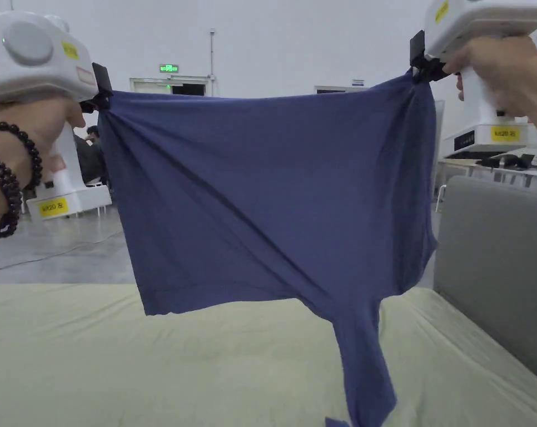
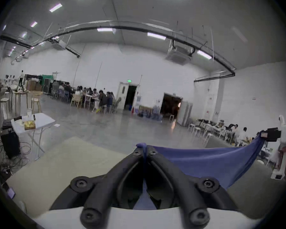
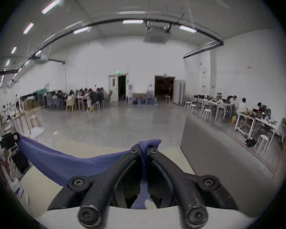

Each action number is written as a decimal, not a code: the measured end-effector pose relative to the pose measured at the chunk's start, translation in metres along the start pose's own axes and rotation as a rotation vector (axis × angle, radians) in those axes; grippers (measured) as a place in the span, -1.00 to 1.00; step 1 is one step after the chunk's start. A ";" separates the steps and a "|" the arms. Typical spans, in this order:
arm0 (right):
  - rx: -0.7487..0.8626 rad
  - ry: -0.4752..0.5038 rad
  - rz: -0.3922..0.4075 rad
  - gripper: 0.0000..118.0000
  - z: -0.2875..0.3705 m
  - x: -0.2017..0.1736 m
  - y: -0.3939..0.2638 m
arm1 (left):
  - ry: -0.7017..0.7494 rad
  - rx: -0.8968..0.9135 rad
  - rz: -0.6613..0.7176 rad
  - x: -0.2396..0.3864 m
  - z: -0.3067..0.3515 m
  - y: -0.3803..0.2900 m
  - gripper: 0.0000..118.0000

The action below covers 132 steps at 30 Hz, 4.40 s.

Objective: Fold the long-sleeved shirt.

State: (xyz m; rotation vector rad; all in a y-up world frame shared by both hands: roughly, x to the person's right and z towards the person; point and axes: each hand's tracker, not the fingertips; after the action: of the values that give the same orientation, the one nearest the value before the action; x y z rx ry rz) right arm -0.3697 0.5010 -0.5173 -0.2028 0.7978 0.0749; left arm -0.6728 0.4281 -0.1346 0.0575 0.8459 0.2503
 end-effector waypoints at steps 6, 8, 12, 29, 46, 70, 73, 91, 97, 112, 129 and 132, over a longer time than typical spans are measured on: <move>-0.049 -0.026 0.013 -0.97 -0.005 0.013 -0.015 | 0.030 -0.017 -0.087 0.014 -0.001 0.005 -1.00; -0.065 -0.020 0.005 -0.97 -0.008 0.019 -0.029 | 0.015 -0.018 -0.078 0.013 -0.004 -0.006 -1.00; -0.133 0.020 -0.022 -0.97 -0.028 0.030 -0.072 | 0.030 -0.074 -0.143 0.006 -0.007 -0.042 -1.00; -0.420 0.124 -0.134 -0.97 -0.053 0.055 -0.318 | 0.029 -0.358 -0.100 -0.069 0.035 -0.271 -1.00; -0.786 0.415 0.156 -0.97 0.211 0.082 -0.519 | -0.026 -0.733 -0.219 -0.109 0.307 -0.436 -1.00; -0.890 0.266 0.147 0.23 0.238 0.081 -0.584 | -0.058 -0.861 -0.126 -0.127 0.336 -0.464 0.75; -0.827 0.229 0.120 -1.00 0.213 0.069 -0.581 | -0.090 -0.775 -0.185 -0.111 0.311 -0.458 -1.00; -0.790 0.214 0.073 0.29 -0.218 -0.057 -0.517 | -0.057 -0.756 -0.158 -0.100 0.097 -0.500 -1.00; -0.834 0.134 0.105 0.52 -0.324 -0.087 -0.553 | -0.055 -0.769 -0.077 -0.105 0.102 -0.528 -1.00; -0.789 0.156 0.071 -0.98 -0.266 -0.081 -0.540 | -0.030 -0.803 -0.032 -0.113 0.112 -0.528 -1.00; -0.839 0.287 0.077 -0.97 0.117 0.003 -0.601 | -0.093 -0.721 -0.093 -0.083 0.224 -0.469 -1.00; -0.905 0.217 0.151 -0.97 0.120 0.005 -0.660 | -0.095 -0.724 -0.097 -0.075 0.243 -0.466 -1.00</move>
State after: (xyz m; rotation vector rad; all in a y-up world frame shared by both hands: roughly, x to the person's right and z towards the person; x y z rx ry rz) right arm -0.1877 -0.1191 -0.3392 -1.0191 0.9522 0.5673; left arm -0.4479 -0.0297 0.0124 -0.6420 0.6224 0.4461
